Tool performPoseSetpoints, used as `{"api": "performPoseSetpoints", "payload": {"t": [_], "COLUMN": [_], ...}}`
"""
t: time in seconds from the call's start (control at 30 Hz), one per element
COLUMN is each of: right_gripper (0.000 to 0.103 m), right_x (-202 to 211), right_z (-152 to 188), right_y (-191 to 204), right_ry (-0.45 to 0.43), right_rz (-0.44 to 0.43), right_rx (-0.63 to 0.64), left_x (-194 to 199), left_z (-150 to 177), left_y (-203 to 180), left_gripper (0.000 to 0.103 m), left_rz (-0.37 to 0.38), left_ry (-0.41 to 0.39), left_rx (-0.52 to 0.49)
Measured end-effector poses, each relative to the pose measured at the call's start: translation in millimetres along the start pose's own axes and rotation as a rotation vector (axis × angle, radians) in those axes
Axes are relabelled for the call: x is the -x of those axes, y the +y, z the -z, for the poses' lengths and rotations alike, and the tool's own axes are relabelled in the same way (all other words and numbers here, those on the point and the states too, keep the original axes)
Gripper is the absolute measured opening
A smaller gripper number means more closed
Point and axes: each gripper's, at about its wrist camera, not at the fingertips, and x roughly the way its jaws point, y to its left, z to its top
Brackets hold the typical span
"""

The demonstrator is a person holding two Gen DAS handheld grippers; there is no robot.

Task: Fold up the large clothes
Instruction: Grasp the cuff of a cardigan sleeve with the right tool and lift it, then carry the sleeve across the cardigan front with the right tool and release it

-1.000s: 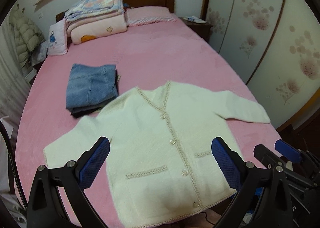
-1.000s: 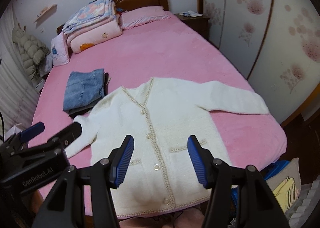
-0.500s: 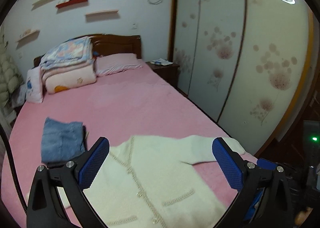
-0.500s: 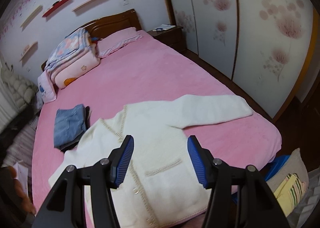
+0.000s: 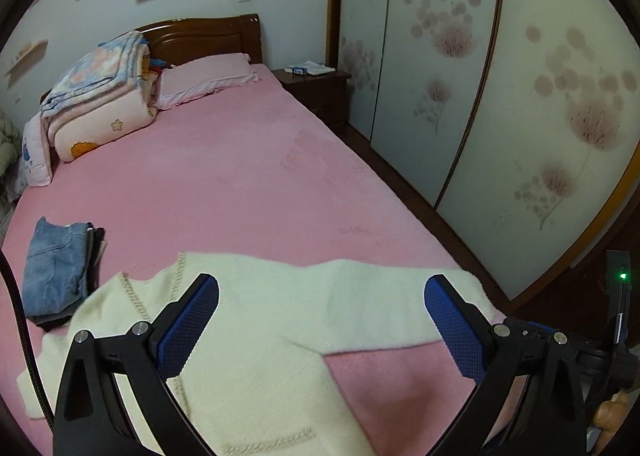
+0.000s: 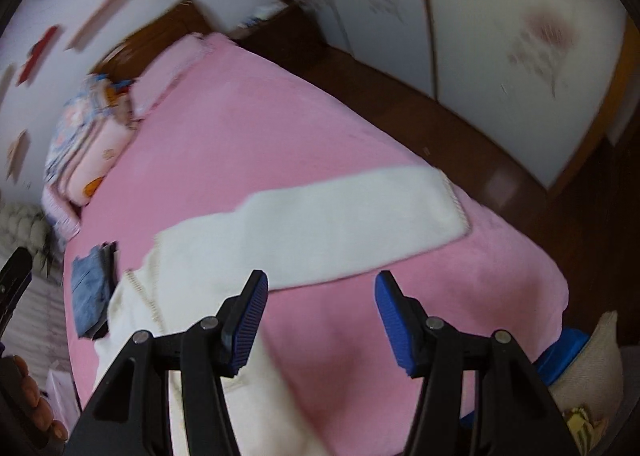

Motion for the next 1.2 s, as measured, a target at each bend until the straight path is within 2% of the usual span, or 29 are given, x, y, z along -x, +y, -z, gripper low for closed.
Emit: {"api": "performPoseSetpoints", "payload": {"t": [0.13, 0.3, 0.53, 0.67, 0.73, 0.8, 0.83, 0.87, 0.9, 1.07, 1.2], "right_gripper": [0.056, 0.056, 0.056, 0.056, 0.055, 0.049, 0.040, 0.016, 0.008, 0.008, 0.008], "right_x": [-53.5, -113.8, -164.9, -184.1, -191.7, -198.3, -200.1, -200.6, -200.3, -174.5, -134.2], "right_z": [-13.1, -10.0, -4.7, -10.7, -15.9, -21.9, -23.5, -25.4, -27.0, -41.7, -60.6], "right_y": [-63.3, -128.0, -161.3, -165.3, -165.0, -165.9, -166.5, -166.1, -163.8, -134.8, -81.0], "right_ry": [0.079, 0.172, 0.199, 0.178, 0.154, 0.143, 0.141, 0.133, 0.133, 0.084, 0.017], "right_rz": [0.010, -0.003, -0.034, -0.049, -0.046, -0.033, -0.029, -0.034, -0.055, -0.009, -0.082], "right_rx": [-0.125, -0.304, -0.413, -0.418, -0.409, -0.403, -0.400, -0.393, -0.378, -0.234, -0.080], "left_x": [-71.6, -149.0, -225.2, -254.6, -257.8, -260.7, -260.8, -259.9, -258.4, -227.4, -177.9], "left_z": [4.2, 20.5, 43.3, 54.5, 60.1, 61.0, 61.7, 61.5, 61.0, 53.4, 55.2], "left_y": [-42.1, -77.2, -107.2, -119.5, -119.3, -116.4, -115.5, -112.7, -109.0, -69.0, -8.6], "left_gripper": [0.102, 0.102, 0.102, 0.102, 0.102, 0.102, 0.102, 0.102, 0.102, 0.102, 0.102], "left_rz": [0.013, 0.025, 0.029, 0.029, 0.035, 0.039, 0.042, 0.044, 0.046, 0.042, -0.025], "left_ry": [0.058, 0.141, 0.219, 0.262, 0.271, 0.282, 0.287, 0.290, 0.294, 0.323, 0.273], "left_rx": [-0.050, -0.082, -0.111, -0.122, -0.117, -0.110, -0.103, -0.096, -0.087, -0.014, 0.065]}}
